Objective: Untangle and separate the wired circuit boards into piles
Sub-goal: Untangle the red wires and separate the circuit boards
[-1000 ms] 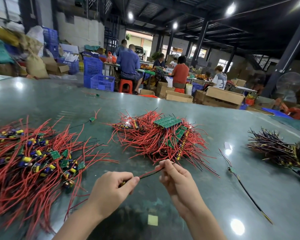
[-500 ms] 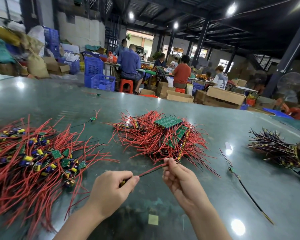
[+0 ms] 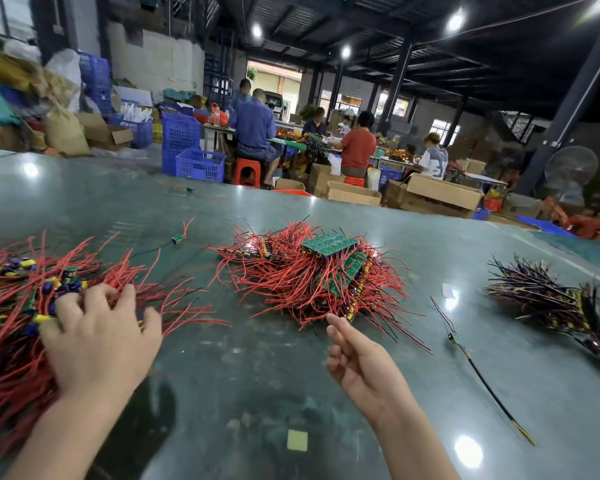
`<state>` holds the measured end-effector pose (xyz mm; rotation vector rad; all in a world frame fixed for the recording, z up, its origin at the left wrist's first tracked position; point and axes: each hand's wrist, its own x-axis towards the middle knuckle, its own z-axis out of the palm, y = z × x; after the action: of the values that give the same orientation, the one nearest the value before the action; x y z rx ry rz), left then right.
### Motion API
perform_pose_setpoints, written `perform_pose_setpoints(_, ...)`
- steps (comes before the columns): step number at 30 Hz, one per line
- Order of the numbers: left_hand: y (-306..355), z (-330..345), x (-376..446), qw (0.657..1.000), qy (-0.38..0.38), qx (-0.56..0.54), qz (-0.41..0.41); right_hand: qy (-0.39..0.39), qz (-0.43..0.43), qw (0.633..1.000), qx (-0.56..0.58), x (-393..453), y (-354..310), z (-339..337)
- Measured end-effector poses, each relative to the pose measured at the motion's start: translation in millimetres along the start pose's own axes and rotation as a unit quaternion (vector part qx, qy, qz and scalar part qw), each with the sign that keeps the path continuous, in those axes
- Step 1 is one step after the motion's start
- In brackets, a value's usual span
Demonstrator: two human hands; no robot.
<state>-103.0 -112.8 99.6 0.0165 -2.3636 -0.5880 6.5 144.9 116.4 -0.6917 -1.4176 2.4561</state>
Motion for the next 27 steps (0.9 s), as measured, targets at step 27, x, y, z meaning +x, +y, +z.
perform_pose_setpoints(27,-20.5,34.5,29.7,0.927,-0.275,0.223,0.122,0.157,-0.185,0.685,-0.687,35.7,17.8,-37.2)
